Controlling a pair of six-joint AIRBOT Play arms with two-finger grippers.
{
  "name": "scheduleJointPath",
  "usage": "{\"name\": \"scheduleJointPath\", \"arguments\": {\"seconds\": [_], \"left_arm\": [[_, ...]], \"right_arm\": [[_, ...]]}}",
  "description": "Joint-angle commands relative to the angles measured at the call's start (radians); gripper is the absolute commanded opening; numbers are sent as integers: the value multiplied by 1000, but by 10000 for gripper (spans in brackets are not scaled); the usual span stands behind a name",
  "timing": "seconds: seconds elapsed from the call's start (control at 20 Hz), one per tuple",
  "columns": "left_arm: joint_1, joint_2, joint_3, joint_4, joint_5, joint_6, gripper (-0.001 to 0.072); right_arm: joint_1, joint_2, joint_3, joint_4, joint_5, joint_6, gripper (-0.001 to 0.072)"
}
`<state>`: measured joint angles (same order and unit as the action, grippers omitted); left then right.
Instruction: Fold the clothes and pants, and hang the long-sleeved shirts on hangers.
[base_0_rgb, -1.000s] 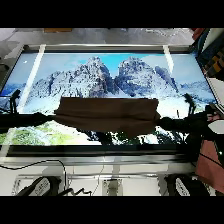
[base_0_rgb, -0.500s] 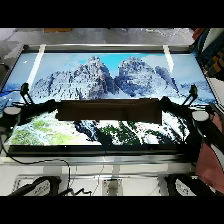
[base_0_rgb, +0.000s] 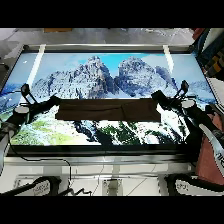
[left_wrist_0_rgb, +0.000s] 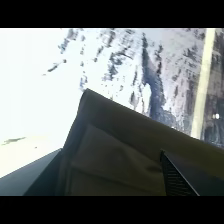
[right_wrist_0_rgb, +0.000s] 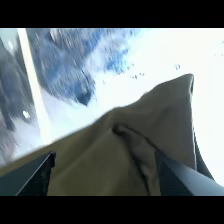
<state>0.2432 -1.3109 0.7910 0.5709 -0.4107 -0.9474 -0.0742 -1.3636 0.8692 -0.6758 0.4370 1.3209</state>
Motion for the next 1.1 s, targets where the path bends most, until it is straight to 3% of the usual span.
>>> {"name": "scheduleJointPath", "arguments": {"seconds": [0.0, 0.25, 0.45, 0.5, 0.55, 0.6, 0.65, 0.75, 0.95, 1.05], "left_arm": [[103, -3, 8, 35, -135, 5, 704], [188, -183, 99, 99, -470, 5, 703], [105, -310, 185, 114, -525, 6, 691], [75, -328, 205, 113, -517, 20, 622], [48, -335, 221, 113, -504, 40, 411], [27, -336, 236, 112, -481, 43, 198], [11, -334, 257, 110, -475, 43, 38], [-8, -319, 318, 112, -511, 43, 13], [-44, -224, 459, 209, -691, 36, 12], [-64, -145, 495, 207, -788, 3, 12]], "right_arm": [[-1, -13, 9, -108, 95, -2, 680], [0, -13, 9, -111, 198, -4, 679], [0, -13, 9, -111, 311, -33, 679], [0, -13, 9, -111, 322, -33, 669], [0, -13, 9, -111, 323, -33, 583], [0, -13, 9, -111, 320, -34, 417], [0, -13, 9, -109, 304, -39, 269], [11, -13, 20, -108, 293, -41, 207], [129, -13, 104, -108, 210, -41, 17], [222, -22, 152, -108, 124, -37, 16]]}}
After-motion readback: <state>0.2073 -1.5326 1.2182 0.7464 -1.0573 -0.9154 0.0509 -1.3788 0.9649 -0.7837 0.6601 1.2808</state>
